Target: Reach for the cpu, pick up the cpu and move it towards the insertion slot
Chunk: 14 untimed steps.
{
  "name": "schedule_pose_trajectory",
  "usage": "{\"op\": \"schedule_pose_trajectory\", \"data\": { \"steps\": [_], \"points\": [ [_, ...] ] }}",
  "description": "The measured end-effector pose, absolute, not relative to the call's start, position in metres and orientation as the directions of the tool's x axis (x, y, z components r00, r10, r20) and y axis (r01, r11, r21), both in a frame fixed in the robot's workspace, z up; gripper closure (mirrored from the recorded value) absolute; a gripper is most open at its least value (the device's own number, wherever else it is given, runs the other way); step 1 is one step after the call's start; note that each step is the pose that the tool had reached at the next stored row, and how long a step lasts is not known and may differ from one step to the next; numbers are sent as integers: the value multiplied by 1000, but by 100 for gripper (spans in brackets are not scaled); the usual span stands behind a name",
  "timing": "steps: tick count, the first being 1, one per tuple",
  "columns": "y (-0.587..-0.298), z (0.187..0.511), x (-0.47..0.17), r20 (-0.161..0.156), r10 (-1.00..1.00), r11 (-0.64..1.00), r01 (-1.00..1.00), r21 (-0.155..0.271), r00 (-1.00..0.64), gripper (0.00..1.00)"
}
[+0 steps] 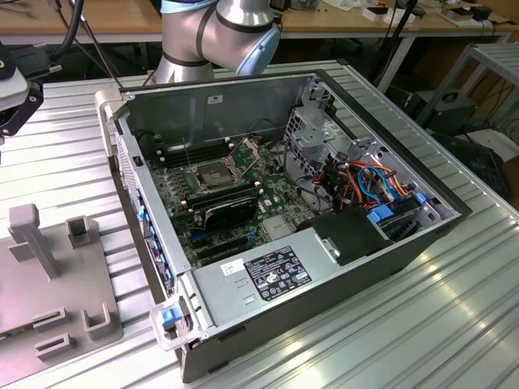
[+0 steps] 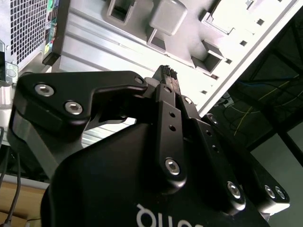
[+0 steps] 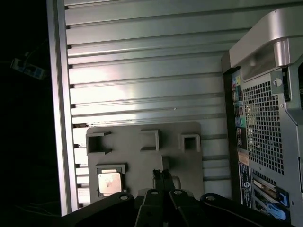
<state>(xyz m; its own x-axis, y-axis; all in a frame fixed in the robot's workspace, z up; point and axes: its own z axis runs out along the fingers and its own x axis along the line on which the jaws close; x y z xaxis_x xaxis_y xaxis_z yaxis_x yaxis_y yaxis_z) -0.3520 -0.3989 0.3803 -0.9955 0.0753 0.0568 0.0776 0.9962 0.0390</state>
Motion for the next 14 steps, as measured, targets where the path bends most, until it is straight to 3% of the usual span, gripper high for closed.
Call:
{"op": "schedule_pose_trajectory", "data": {
  "steps": [9,14],
  "points": [
    [-399,379,-370,56,75,996,77,39,-996,89],
    [-399,378,-375,14,75,996,76,42,-997,89]
  ]
}}
